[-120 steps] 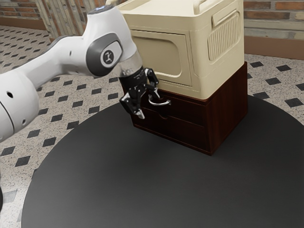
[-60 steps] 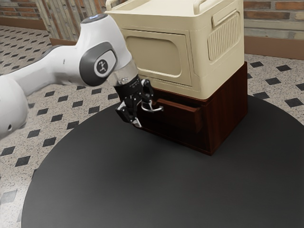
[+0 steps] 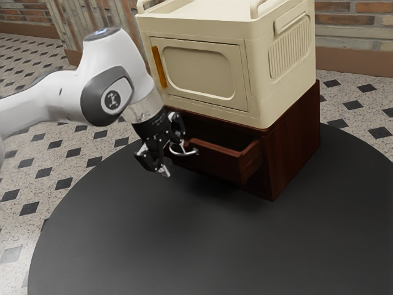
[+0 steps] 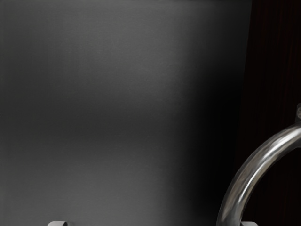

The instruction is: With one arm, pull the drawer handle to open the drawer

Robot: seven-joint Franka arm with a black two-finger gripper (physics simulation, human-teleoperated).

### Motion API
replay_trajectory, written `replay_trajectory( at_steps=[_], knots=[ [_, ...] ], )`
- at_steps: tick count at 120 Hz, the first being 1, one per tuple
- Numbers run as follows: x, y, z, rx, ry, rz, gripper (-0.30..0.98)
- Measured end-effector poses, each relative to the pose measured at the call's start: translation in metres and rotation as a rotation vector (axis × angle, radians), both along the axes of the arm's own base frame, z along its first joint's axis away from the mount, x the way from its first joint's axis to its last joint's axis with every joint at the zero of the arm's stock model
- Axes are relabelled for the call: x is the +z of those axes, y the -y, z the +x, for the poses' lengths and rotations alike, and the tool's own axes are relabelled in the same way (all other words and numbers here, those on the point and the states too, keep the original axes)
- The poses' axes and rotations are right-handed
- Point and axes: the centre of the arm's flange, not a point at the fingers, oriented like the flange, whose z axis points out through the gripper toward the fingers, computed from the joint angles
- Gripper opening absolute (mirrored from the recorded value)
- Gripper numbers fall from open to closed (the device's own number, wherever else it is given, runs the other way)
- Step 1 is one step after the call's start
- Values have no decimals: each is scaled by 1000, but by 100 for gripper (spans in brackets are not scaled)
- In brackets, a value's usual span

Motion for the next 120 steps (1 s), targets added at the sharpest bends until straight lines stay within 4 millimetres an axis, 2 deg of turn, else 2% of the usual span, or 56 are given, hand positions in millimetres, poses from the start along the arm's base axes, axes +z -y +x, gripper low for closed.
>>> replay_trajectory(
  at_steps=[58, 120],
  knots=[
    [-2, -2, -44, 36, 6, -2, 44],
    [-4, -1, -81, 67, 14, -9, 43]
  ],
)
